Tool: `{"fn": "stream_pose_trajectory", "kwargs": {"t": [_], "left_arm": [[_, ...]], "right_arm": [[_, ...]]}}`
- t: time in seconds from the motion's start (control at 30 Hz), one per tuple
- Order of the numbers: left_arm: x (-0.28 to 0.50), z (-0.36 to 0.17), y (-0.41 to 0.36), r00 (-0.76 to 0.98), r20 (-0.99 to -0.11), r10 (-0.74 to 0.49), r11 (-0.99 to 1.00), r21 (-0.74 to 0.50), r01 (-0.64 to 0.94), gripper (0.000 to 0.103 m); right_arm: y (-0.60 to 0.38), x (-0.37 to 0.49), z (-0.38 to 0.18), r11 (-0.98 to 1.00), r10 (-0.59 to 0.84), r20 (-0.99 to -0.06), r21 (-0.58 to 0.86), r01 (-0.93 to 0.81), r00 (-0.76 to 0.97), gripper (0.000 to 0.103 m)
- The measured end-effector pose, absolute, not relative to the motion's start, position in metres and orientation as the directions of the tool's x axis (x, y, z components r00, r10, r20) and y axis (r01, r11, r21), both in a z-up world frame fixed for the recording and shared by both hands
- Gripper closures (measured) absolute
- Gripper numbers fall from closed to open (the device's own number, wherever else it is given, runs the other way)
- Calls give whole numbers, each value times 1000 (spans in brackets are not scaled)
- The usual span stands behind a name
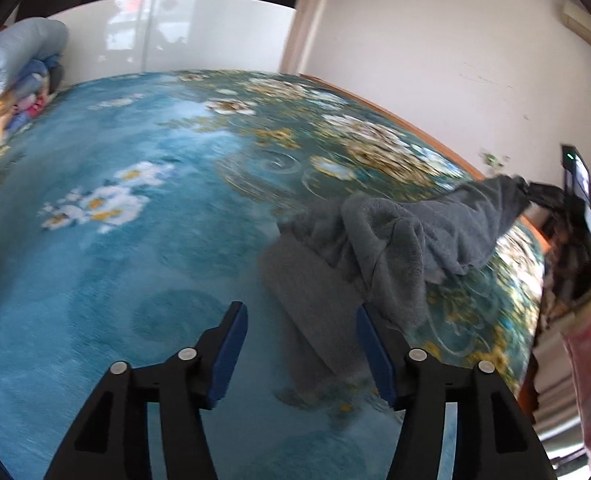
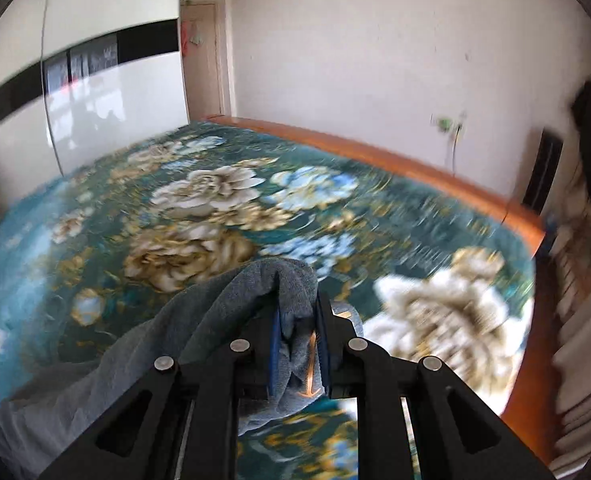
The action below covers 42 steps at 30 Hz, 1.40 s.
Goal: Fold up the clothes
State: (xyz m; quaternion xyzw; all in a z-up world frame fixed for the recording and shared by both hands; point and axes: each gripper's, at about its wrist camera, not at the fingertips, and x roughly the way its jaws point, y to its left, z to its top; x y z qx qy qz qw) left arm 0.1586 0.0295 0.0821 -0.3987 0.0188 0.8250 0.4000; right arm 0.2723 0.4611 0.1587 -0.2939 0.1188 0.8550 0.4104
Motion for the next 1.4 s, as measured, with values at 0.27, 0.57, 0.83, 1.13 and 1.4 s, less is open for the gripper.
{"fn": "stream_pose_trajectory", "kwargs": {"t": [0.27, 0.57, 0.83, 1.13, 1.4], "left_arm": [[136, 77, 40, -293, -674, 679, -672, -407, -619, 34], [53, 16, 59, -23, -592, 805, -579, -778, -246, 42], [74, 92, 63, -229, -634, 738, -667, -638, -384, 93], [151, 117, -31, -421, -638, 645, -750, -422, -510, 92], [171, 43, -66, -265, -722, 639, -755, -522, -396, 92]], "right_arm": [[509, 323, 136, -599, 560, -672, 75, -797, -484, 98], [462, 309, 143, -822, 285, -622, 233, -519, -730, 68], [440, 294, 128, -858, 173, -626, 284, -428, -761, 49], [425, 366, 119, -817, 189, -625, 328, -475, -757, 48], [432, 378, 125, -769, 181, -634, 385, -510, -752, 48]]}}
